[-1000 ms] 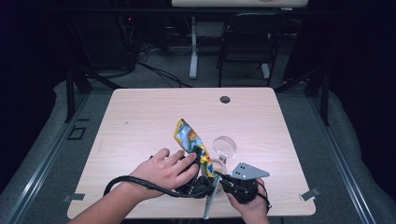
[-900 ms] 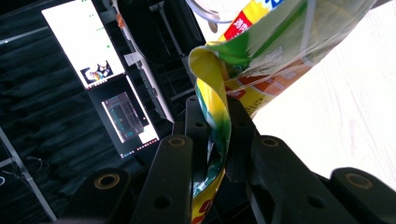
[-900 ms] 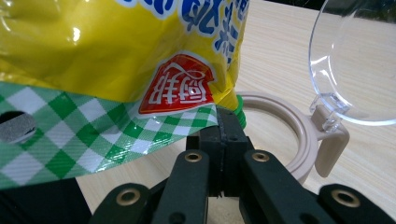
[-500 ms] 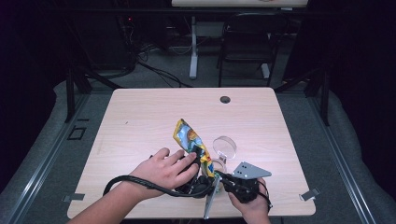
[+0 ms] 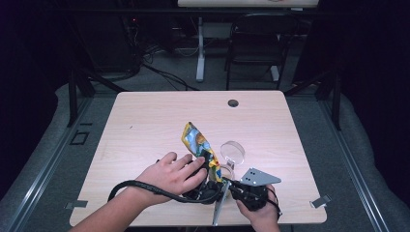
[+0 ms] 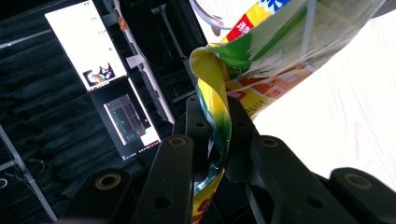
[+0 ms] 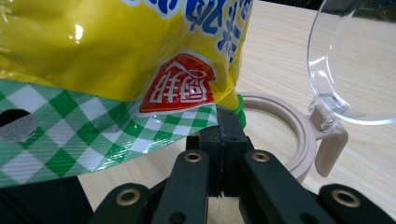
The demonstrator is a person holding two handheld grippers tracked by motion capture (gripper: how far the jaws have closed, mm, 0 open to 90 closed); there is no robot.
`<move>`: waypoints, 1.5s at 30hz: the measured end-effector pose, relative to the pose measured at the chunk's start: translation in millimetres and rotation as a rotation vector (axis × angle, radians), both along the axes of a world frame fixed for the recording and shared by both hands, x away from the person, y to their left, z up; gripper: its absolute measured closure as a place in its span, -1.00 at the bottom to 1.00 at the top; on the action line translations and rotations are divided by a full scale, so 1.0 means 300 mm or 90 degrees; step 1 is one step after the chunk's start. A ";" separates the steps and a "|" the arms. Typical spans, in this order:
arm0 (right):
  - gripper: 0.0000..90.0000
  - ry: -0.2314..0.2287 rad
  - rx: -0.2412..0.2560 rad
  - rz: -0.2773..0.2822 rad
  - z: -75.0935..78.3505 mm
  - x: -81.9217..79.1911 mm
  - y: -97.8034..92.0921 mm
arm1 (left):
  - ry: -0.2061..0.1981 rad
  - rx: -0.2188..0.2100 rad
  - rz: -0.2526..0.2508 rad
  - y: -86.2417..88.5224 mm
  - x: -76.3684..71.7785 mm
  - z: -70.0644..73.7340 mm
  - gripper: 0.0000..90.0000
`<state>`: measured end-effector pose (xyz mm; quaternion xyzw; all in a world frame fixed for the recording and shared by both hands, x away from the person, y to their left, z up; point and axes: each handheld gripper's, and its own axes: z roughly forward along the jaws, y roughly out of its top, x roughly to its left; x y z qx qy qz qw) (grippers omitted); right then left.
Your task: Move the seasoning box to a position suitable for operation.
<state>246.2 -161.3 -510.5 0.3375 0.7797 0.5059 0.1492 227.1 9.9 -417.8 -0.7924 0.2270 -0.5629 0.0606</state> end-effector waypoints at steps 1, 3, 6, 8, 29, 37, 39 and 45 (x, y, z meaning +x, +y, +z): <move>1.00 -0.001 -0.001 0.000 0.000 0.000 0.000 | 0.001 0.002 0.000 -0.001 0.000 0.001 0.85; 1.00 -0.002 0.000 0.002 -0.002 0.000 0.002 | -0.002 0.000 -0.002 -0.001 -0.003 -0.003 0.85; 1.00 -0.004 -0.010 -0.002 -0.001 -0.001 0.000 | -0.003 0.000 -0.005 -0.003 -0.005 -0.002 0.85; 1.00 -0.005 -0.008 -0.005 -0.002 0.001 -0.002 | -0.003 0.003 -0.006 -0.004 -0.007 -0.002 0.85; 1.00 0.005 -0.007 -0.017 -0.016 0.013 -0.003 | 0.002 0.010 -0.012 -0.013 -0.024 -0.013 0.85; 1.00 0.010 -0.013 -0.010 -0.018 0.017 0.003 | 0.007 0.007 -0.011 -0.016 -0.014 -0.017 0.85; 1.00 0.010 -0.011 -0.010 -0.017 0.020 0.001 | 0.010 -0.004 -0.009 -0.016 -0.012 -0.017 0.85; 1.00 0.010 -0.002 -0.011 -0.013 0.026 -0.001 | 0.009 -0.001 -0.016 -0.019 -0.006 -0.002 0.85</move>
